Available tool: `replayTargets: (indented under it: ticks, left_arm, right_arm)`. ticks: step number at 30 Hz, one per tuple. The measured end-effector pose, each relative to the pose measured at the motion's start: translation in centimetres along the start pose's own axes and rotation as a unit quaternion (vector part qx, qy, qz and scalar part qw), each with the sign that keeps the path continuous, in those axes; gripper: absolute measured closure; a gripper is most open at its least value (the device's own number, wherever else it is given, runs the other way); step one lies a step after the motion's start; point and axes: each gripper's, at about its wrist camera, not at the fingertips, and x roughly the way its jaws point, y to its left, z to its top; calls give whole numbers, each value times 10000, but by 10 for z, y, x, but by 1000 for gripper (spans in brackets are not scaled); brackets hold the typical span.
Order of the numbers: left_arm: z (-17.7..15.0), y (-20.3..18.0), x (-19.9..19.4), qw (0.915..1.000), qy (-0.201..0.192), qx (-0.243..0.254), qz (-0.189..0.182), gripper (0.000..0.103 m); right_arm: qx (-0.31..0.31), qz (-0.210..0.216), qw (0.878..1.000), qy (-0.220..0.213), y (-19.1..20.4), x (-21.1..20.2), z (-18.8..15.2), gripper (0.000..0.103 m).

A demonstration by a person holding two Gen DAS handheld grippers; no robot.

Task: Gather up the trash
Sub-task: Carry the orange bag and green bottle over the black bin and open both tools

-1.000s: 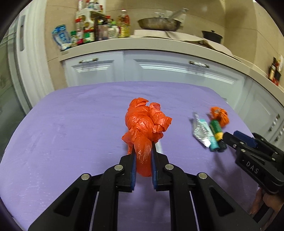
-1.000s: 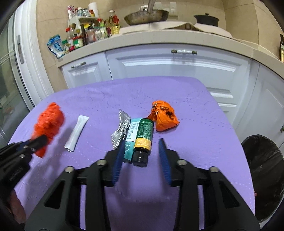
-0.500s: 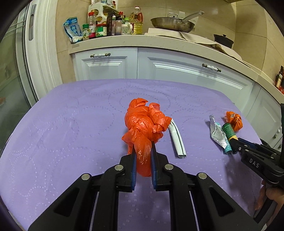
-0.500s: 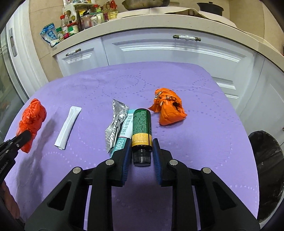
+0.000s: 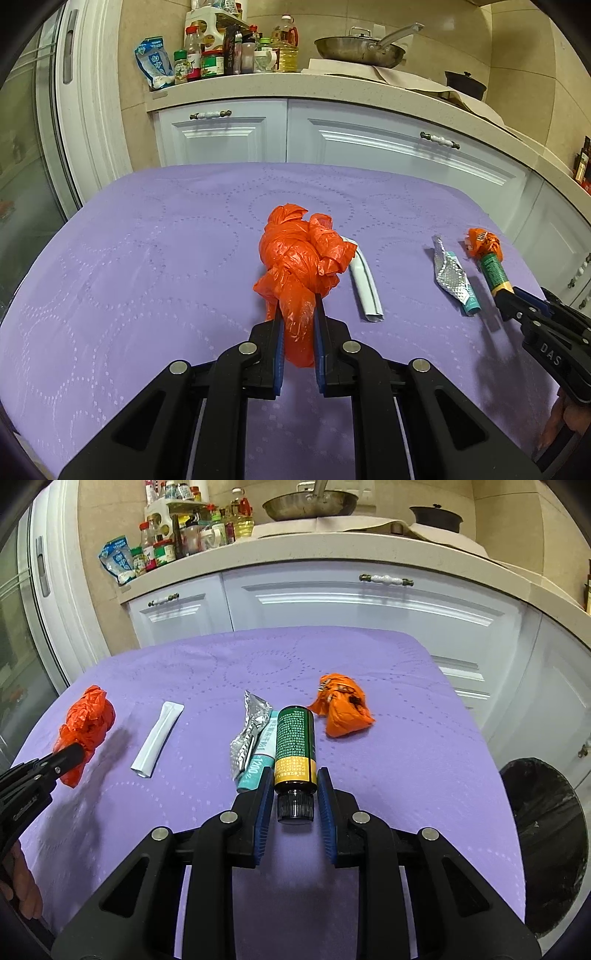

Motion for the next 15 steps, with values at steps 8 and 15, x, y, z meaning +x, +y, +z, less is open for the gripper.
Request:
replayTargets:
  ticks: [8, 15]
  left_arm:
    - [-7, -24, -19, 9996, -110, 166, -206, 90]
    - [-13, -61, -35, 9974, -230, 389, -558, 90]
  right_arm:
    - [162, -174, 9994, -257, -24, -37, -12, 80]
    - [382, -461, 9971, -471, -55, -72, -27, 80]
